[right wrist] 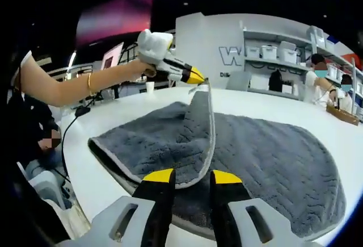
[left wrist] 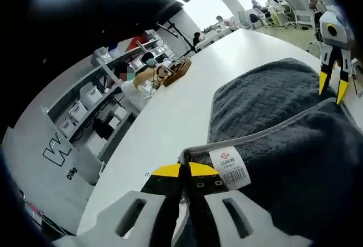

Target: Open the folded towel by lifting each exposed corner and separating the folded layers until the towel lies flat within the target outline without major curled edges

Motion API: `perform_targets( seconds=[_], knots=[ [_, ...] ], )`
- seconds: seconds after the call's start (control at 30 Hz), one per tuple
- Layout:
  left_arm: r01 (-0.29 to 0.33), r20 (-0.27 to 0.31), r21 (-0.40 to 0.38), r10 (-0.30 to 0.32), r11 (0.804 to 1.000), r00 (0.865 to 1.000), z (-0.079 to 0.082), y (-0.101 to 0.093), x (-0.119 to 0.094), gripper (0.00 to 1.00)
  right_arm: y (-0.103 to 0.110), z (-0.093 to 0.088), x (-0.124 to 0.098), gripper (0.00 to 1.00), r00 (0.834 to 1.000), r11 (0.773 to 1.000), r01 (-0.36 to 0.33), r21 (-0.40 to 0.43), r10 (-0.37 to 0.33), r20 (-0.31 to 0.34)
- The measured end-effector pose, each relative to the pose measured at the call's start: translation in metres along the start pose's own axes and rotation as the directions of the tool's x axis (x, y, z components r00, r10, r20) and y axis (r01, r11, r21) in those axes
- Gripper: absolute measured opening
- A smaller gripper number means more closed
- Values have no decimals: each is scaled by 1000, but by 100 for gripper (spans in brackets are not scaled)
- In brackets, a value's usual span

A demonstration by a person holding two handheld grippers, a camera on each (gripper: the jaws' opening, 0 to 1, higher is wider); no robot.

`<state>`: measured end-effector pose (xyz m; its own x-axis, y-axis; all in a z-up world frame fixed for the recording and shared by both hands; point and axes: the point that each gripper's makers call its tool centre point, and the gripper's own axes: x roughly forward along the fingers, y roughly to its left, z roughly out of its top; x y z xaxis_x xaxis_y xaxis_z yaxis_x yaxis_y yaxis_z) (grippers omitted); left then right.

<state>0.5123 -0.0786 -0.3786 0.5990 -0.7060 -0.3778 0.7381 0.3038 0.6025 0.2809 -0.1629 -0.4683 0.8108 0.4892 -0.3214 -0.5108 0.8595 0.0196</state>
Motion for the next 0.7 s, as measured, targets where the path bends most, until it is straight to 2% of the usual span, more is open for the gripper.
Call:
perform_targets(
  seconds=[0.1, 0.33, 0.43, 0.57, 0.7],
  knots=[
    [-8, 10, -10, 9, 1000, 1000, -3, 3, -6, 1, -2, -7, 4, 20, 999, 1000, 16, -4, -16, -33],
    [-32, 26, -29, 33, 999, 999, -10, 5, -23, 1, -4, -13, 8, 17, 998, 1000, 29, 10, -29, -59],
    [-42, 35, -39, 43, 998, 998, -11, 5, -28, 1, -3, -12, 8, 12, 998, 1000, 25, 15, -24, -58],
    [-55, 21, -37, 56, 998, 998, -20, 3, -30, 1, -3, -9, 8, 0, 999, 999, 39, -6, -40, -37],
    [-60, 17, -50, 61, 997, 998, -26, 3, -34, 1, -3, -3, 7, 0, 999, 999, 42, -14, -43, -12]
  ],
)
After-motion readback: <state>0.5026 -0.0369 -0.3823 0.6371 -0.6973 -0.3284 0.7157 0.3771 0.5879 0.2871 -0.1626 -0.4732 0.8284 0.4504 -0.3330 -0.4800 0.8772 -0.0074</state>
